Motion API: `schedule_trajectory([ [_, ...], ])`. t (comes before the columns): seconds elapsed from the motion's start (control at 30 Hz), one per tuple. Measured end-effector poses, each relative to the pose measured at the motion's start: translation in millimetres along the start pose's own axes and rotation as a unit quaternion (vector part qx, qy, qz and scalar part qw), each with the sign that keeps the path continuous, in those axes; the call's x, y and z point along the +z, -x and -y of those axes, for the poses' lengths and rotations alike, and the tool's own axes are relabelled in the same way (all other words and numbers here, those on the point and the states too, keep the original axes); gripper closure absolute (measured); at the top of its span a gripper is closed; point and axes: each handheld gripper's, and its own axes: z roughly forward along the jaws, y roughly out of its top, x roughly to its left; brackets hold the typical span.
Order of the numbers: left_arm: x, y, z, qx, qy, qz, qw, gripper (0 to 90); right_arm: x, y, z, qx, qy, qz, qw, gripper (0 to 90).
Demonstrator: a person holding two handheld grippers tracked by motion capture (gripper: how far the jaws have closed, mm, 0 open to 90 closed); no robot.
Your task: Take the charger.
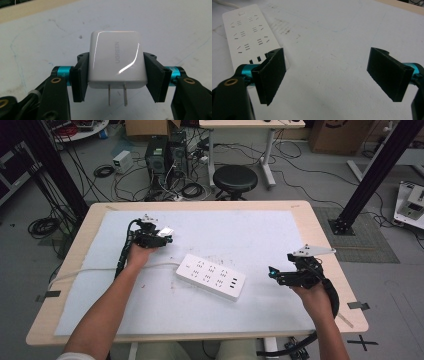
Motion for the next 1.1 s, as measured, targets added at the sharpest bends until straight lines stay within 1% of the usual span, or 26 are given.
schedule_trajectory([
  [0.03,-5.0,1.7,-1.4,-0.001,0.010,0.000,0.9999,42.5,-0.1,-1.2,-0.3,-0.002,0.001,-0.002,1.0000,15.9],
  [0.07,-9.0,3.1,-2.2,-0.001,0.016,0.001,0.9999,42.5,-0.1,-2.2,-0.3,-0.004,0.001,-0.002,1.0000,15.9],
  [0.1,-15.8,5.5,-3.1,0.000,0.025,0.002,0.9997,42.5,-0.5,-3.4,-0.3,-0.002,-0.001,-0.003,1.0000,15.9],
  [0.13,-21.3,7.1,-3.6,0.001,0.028,0.004,0.9996,42.5,0.0,-3.7,-0.1,-0.008,0.002,-0.004,1.0000,15.9],
  [0.17,-25.3,8.7,-3.6,0.001,0.032,0.005,0.9995,42.5,-0.2,-5.2,0.1,-0.006,0.000,-0.006,1.0000,15.9],
  [0.2,-32.1,10.6,-3.0,0.002,0.038,0.009,0.9992,42.5,-0.1,-5.7,0.3,-0.009,0.001,-0.007,0.9999,15.9],
  [0.27,-41.8,14.9,0.3,-0.006,0.048,0.017,0.9987,42.5,-0.7,-8.9,0.6,-0.010,0.004,-0.012,0.9999,15.9],
  [0.33,-49.3,18.5,4.1,-0.004,0.051,0.020,0.9985,42.5,-1.4,-11.3,0.8,-0.013,0.006,-0.016,0.9998,15.9],
  [0.37,-49.3,18.5,4.1,-0.004,0.051,0.020,0.9985,42.5,-1.4,-11.3,0.8,-0.013,0.006,-0.016,0.9998,15.9],
  [0.4,-58.9,22.5,9.6,-0.004,0.058,0.031,0.9978,42.5,-1.4,-12.2,0.9,-0.014,0.008,-0.017,0.9997,15.9],
  [0.43,-63.0,25.3,11.9,-0.005,0.064,0.034,0.9973,42.5,-1.1,-14.5,1.5,-0.019,0.010,-0.019,0.9996,15.9],
  [0.57,-79.1,31.1,18.9,0.002,0.077,0.037,0.9963,42.6,-1.4,-20.0,3.4,-0.023,0.011,-0.024,0.9994,15.8],
  [0.63,-86.4,33.6,21.5,0.002,0.083,0.037,0.9958,42.6,-2.5,-21.6,3.5,-0.028,0.012,-0.025,0.9992,15.8],
  [0.8,-102.4,42.1,28.6,0.011,0.091,0.037,0.9951,42.6,-9.1,-24.7,4.4,-0.032,0.021,-0.026,0.9989,15.9],
  [0.87,-109.3,46.8,31.5,0.021,0.092,0.035,0.9949,42.5,-11.8,-26.1,5.1,-0.034,0.021,-0.027,0.9988,15.9],
  [0.93,-116.6,50.3,34.5,0.030,0.095,0.038,0.9942,42.6,-13.2,-28.0,6.0,-0.034,0.023,-0.027,0.9988,15.9],
  [0.97,-116.6,50.3,34.5,0.030,0.095,0.038,0.9942,42.6,-13.2,-28.0,6.0,-0.034,0.023,-0.027,0.9988,15.9],
  [1.0,-122.2,53.3,37.6,0.033,0.102,0.045,0.9933,42.6,-13.4,-28.6,6.5,-0.035,0.023,-0.028,0.9987,15.9],
  [1.03,-124.2,54.1,38.6,0.035,0.103,0.048,0.9930,42.6,-13.1,-30.3,7.4,-0.038,0.021,-0.027,0.9987,15.9],
  [1.1,-126.9,55.7,40.0,0.034,0.104,0.049,0.9928,42.5,-12.6,-30.5,7.4,-0.043,0.023,-0.028,0.9984,15.9],
])
